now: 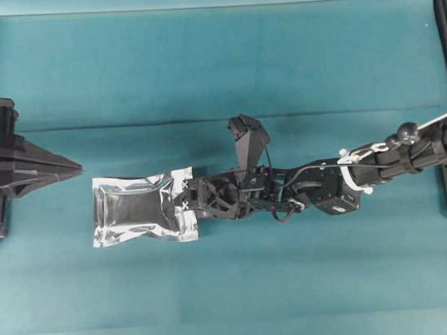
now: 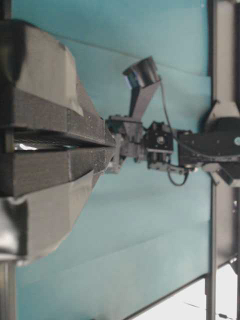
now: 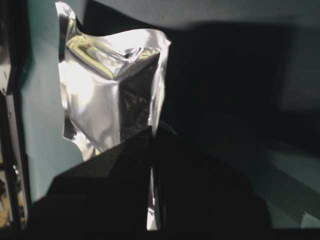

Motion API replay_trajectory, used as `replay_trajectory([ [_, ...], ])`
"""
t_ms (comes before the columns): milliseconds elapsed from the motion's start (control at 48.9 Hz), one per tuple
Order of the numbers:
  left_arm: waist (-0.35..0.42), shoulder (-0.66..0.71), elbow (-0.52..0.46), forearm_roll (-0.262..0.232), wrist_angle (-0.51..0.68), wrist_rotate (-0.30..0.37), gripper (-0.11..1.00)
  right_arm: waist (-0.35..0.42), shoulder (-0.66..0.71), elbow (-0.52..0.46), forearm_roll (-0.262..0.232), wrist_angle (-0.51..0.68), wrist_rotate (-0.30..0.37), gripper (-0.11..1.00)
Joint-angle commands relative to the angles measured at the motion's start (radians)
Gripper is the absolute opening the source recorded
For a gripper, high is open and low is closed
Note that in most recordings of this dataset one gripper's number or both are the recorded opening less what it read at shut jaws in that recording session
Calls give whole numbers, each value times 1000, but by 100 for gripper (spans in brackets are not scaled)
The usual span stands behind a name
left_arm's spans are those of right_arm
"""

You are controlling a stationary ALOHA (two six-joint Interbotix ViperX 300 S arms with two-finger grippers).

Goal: Hand over the silver zip bag and make it stand upright.
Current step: 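Close the right gripper on the right edge of the bag, then lift the bag with the right gripper and rotate it to hang vertically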

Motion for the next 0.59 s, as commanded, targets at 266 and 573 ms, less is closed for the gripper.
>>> replay_trajectory([
  [266,0,5,-8,2,-5,5,0,-14,-77,-32,-51,143,-81,4],
  [573,0,5,-5,2,-5,5,0,-57,-189,-233,-114,661,-383,4],
])
